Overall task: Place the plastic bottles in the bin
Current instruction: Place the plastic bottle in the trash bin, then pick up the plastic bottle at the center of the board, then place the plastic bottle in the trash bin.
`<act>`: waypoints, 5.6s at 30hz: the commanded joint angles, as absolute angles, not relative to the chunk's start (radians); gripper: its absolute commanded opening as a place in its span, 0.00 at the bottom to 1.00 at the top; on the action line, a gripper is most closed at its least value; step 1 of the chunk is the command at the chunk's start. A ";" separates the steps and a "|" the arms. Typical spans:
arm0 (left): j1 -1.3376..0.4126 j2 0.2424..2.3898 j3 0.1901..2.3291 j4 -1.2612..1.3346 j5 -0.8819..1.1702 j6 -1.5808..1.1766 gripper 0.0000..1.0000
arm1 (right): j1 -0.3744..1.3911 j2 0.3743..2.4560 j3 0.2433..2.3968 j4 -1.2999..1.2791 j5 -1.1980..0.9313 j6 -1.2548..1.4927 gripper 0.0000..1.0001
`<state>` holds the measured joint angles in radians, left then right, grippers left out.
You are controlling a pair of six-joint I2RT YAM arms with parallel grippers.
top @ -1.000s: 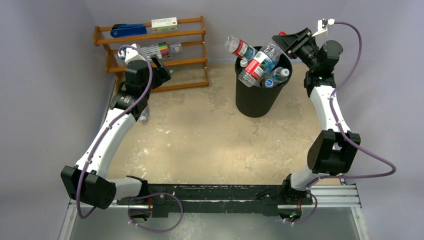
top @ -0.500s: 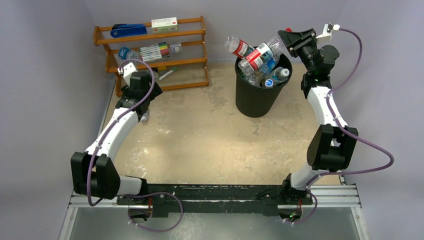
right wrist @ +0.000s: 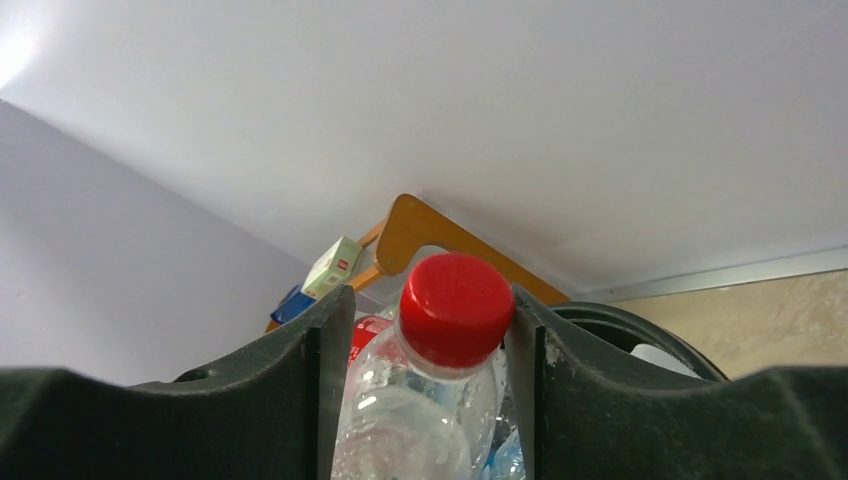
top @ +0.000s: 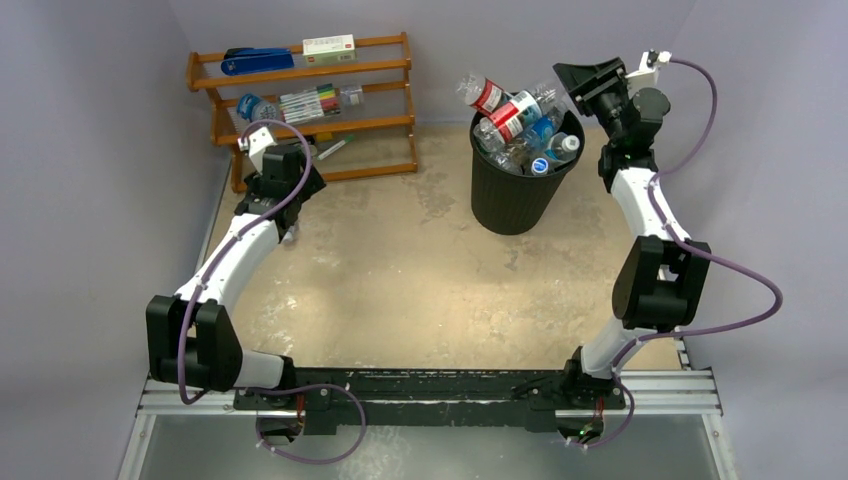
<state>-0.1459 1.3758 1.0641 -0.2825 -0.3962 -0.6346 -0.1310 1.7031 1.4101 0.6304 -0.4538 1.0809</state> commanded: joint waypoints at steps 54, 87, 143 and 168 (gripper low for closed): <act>0.050 1.792 1.104 -0.160 -0.536 -0.663 0.69 | -0.138 1.157 1.272 0.175 -0.549 0.650 0.92; -0.386 1.353 1.329 -0.111 0.513 -0.727 0.41 | -0.138 1.028 1.157 0.005 -0.910 0.639 0.91; -0.528 1.376 1.472 -0.105 0.415 -0.742 0.62 | -0.130 1.239 1.344 0.064 -0.746 0.772 0.39; -0.481 1.323 1.407 -0.117 0.424 -0.710 0.62 | -0.147 1.414 1.431 0.031 -0.645 0.737 0.63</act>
